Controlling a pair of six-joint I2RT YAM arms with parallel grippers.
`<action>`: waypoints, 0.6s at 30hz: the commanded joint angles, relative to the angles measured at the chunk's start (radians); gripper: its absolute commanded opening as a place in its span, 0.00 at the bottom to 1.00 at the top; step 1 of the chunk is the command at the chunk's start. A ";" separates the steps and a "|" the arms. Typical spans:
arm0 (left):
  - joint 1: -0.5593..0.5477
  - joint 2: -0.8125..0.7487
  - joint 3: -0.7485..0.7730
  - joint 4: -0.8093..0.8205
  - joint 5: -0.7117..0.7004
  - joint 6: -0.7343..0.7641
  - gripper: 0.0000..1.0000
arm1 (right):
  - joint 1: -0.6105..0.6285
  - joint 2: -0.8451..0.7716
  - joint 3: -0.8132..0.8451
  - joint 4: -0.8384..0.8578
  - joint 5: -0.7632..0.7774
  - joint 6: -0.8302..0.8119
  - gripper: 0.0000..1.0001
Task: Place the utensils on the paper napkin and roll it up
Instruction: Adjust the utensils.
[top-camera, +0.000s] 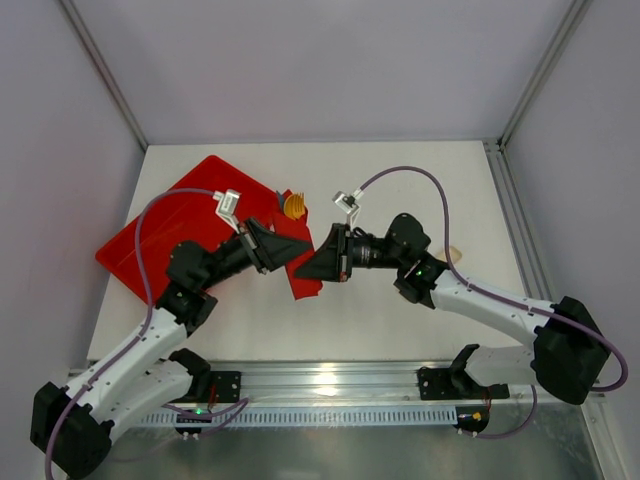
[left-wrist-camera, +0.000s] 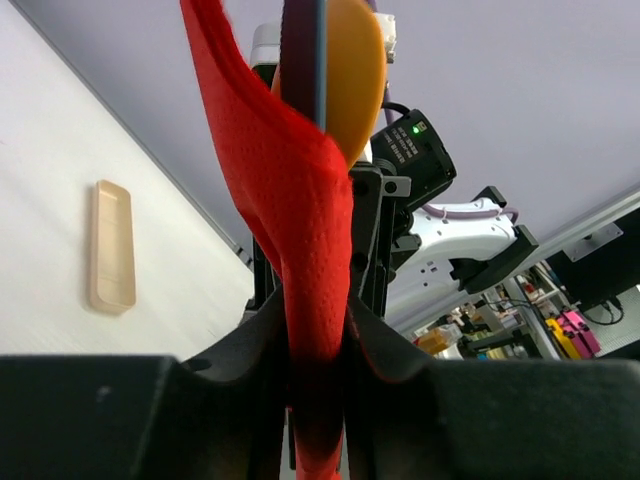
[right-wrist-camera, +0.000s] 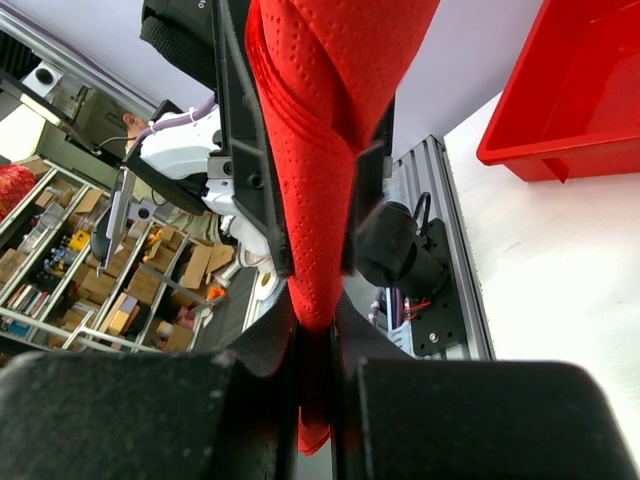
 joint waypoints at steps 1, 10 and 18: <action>-0.010 -0.021 -0.017 0.017 0.003 0.013 0.28 | 0.006 -0.007 0.015 0.126 0.039 0.012 0.04; -0.010 -0.099 -0.003 -0.134 -0.019 0.070 0.50 | 0.004 0.018 0.013 0.124 0.043 0.016 0.03; -0.010 -0.105 -0.023 -0.100 0.003 0.044 0.53 | 0.007 0.042 0.023 0.123 0.015 0.022 0.04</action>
